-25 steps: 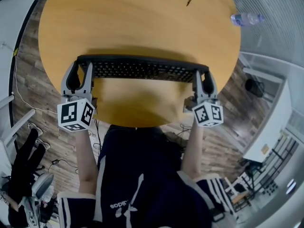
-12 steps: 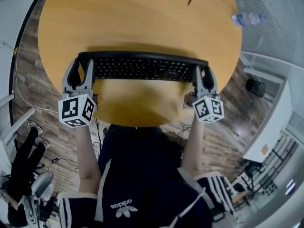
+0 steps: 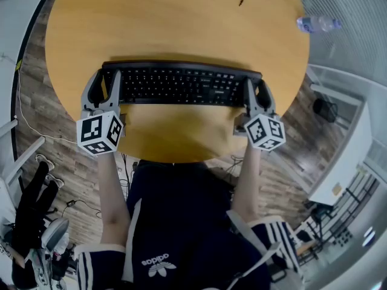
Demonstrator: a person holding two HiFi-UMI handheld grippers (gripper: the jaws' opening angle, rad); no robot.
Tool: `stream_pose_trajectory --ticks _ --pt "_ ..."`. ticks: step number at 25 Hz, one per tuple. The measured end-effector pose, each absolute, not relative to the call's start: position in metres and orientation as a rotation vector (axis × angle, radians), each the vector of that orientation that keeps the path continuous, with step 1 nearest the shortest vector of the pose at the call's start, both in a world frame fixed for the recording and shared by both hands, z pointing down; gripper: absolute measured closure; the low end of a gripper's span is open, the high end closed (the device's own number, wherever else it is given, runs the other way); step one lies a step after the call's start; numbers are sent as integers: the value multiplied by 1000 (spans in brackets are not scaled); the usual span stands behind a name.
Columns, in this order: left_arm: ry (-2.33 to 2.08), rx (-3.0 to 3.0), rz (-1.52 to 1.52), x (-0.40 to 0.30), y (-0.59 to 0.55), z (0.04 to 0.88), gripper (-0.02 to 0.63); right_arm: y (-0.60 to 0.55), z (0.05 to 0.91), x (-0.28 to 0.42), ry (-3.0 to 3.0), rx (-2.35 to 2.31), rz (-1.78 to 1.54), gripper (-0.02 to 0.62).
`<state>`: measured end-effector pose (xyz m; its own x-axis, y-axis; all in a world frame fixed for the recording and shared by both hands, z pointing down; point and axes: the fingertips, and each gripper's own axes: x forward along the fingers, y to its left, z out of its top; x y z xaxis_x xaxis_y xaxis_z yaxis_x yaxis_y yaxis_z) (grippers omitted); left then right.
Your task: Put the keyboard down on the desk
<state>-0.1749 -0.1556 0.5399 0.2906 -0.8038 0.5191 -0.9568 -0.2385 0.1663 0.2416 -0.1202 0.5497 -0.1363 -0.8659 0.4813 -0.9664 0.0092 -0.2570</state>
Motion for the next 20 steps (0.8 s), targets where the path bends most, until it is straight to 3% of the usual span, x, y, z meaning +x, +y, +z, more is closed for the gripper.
stream_pose_trajectory --ticks 20 --pt "-1477 2025 614 -171 -160 575 420 -126 584 245 -1922 1857 925 407"
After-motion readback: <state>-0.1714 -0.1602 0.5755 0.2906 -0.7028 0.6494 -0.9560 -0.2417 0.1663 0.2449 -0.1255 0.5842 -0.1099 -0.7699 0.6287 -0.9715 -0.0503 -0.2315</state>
